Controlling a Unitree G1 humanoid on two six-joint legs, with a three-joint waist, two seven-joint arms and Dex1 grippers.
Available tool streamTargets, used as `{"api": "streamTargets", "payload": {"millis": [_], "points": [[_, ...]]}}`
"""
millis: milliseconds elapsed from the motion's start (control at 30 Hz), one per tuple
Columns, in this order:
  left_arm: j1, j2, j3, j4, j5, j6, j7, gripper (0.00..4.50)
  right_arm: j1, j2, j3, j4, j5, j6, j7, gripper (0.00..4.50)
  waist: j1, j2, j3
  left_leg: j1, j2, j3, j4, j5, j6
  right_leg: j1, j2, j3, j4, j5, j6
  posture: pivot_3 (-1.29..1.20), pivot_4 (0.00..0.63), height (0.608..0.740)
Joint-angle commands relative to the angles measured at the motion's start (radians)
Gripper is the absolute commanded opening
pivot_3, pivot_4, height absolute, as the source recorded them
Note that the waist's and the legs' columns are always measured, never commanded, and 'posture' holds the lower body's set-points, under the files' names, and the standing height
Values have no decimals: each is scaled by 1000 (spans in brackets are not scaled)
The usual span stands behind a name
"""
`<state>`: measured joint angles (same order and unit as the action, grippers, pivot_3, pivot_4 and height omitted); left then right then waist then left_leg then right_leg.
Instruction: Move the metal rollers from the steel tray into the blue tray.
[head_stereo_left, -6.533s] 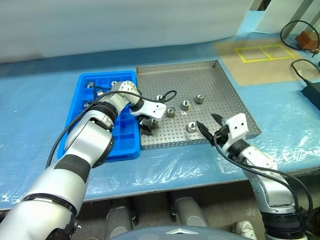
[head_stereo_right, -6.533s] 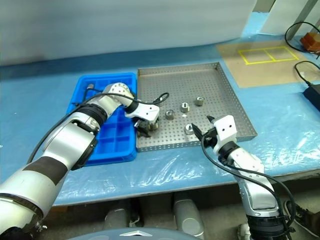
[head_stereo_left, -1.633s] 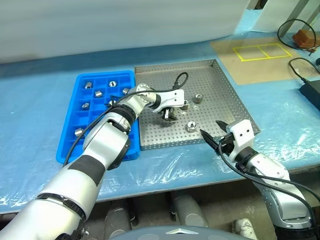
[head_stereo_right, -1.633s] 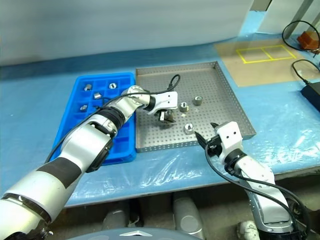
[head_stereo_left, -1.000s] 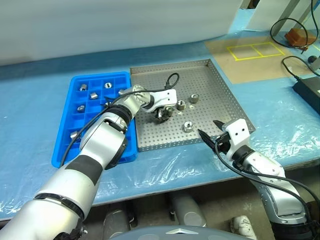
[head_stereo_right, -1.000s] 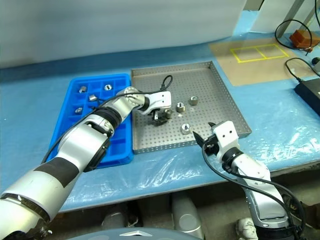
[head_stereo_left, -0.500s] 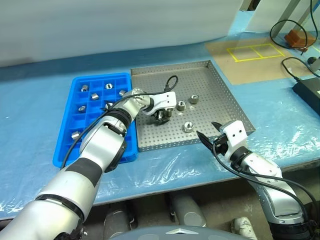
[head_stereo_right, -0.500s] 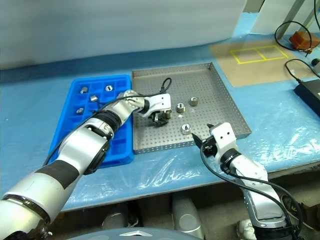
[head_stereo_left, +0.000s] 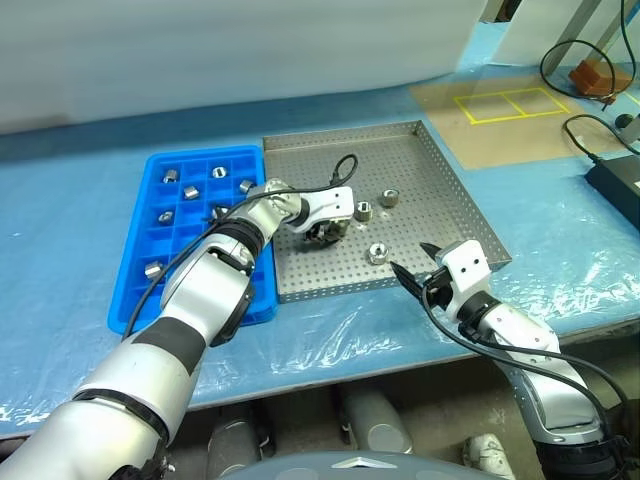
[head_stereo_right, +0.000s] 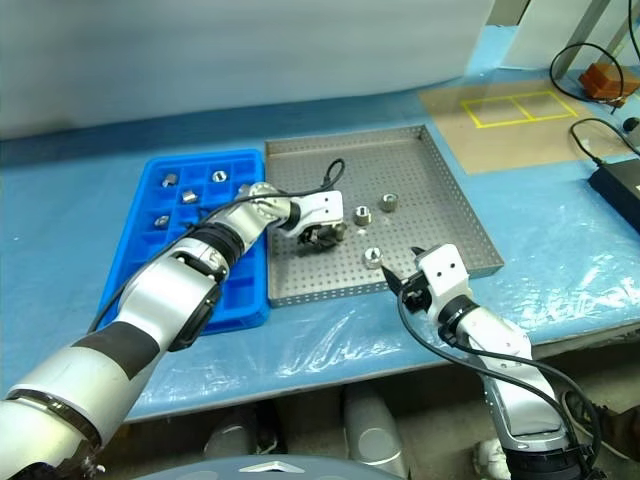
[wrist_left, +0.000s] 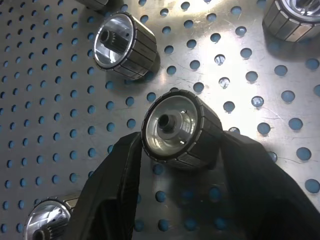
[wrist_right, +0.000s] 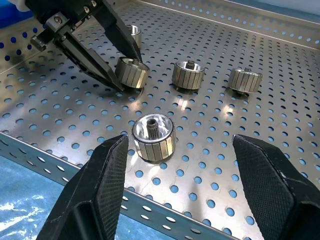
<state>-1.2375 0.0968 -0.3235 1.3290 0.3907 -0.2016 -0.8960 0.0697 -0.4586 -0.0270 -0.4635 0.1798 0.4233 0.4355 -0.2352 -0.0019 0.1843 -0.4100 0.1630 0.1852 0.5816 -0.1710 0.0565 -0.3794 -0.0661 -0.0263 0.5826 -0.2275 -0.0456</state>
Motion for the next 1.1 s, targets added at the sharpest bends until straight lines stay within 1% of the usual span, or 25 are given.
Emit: {"api": "streamTargets", "payload": {"millis": [33,133,333,467,533,633,700,733,833,933,1033,1100], "points": [[5,-4,27,-1,-25,-3,11,1973,-15,3,1,-14,-3,-22,3,3383,0,0,0,0,0,0,0,0,0,0,0,0,0,0,0,-649,150,740],[-14,12,104,-33,-104,-14,-20,1973,-14,6,3,-18,-1,-22,3,3383,-1,0,0,-2,-1,0,0,0,1,-3,-1,0,0,0,0,-643,150,740],[34,85,148,-100,-170,-59,-134,1973,-36,4,7,5,0,-31,18,3383,0,0,0,-9,0,0,-1,0,2,-10,-1,0,1,0,0,-598,150,740],[78,136,186,-194,-226,-66,-155,1973,-78,5,24,31,6,-38,44,3383,4,0,0,-9,0,0,-1,0,2,-11,-1,-1,3,0,0,-560,150,740],[149,196,214,-357,-277,-65,-198,1973,-112,8,26,45,18,-41,60,3383,6,0,1,-9,0,0,-1,1,3,-11,-1,-1,4,0,0,-519,150,740],[278,273,258,-639,-377,39,-262,1973,-162,9,27,62,47,-42,97,3383,6,0,1,-9,0,0,-1,1,3,-11,-2,-1,6,0,0,-462,150,740],[368,339,278,-802,-408,118,-265,1973,-219,8,44,91,63,-43,137,3383,11,0,1,-8,1,0,-1,1,3,-11,-2,-1,7,0,0,-395,150,740],[400,368,291,-855,-417,159,-253,1973,-251,8,55,113,66,-46,158,3383,16,1,1,-7,2,0,-1,2,2,-11,-2,-1,8,0,0,-366,150,740],[454,429,324,-927,-433,243,-202,1973,-346,20,96,190,57,-69,209,3383,45,2,2,-6,3,0,-1,4,0,-11,-2,-2,11,0,-1,-284,150,740],[512,471,351,-983,-447,299,-152,1973,-438,48,135,265,62,-101,267,3383,98,3,3,-4,3,0,-1,6,-5,-13,-2,-2,17,0,-1,-204,150,740],[573,490,385,-1004,-454,338,-80,1973,-537,100,172,349,75,-127,321,3383,148,6,5,-4,4,0,-2,8,-9,-16,-2,0,24,-2,-3,-130,150,740],[603,492,393,-1003,-454,354,-43,1973,-571,118,205,388,71,-144,367,3383,185,7,5,-3,4,1,-5,11,-13,-18,-1,0,26,-2,-3,-93,150,740]]}}
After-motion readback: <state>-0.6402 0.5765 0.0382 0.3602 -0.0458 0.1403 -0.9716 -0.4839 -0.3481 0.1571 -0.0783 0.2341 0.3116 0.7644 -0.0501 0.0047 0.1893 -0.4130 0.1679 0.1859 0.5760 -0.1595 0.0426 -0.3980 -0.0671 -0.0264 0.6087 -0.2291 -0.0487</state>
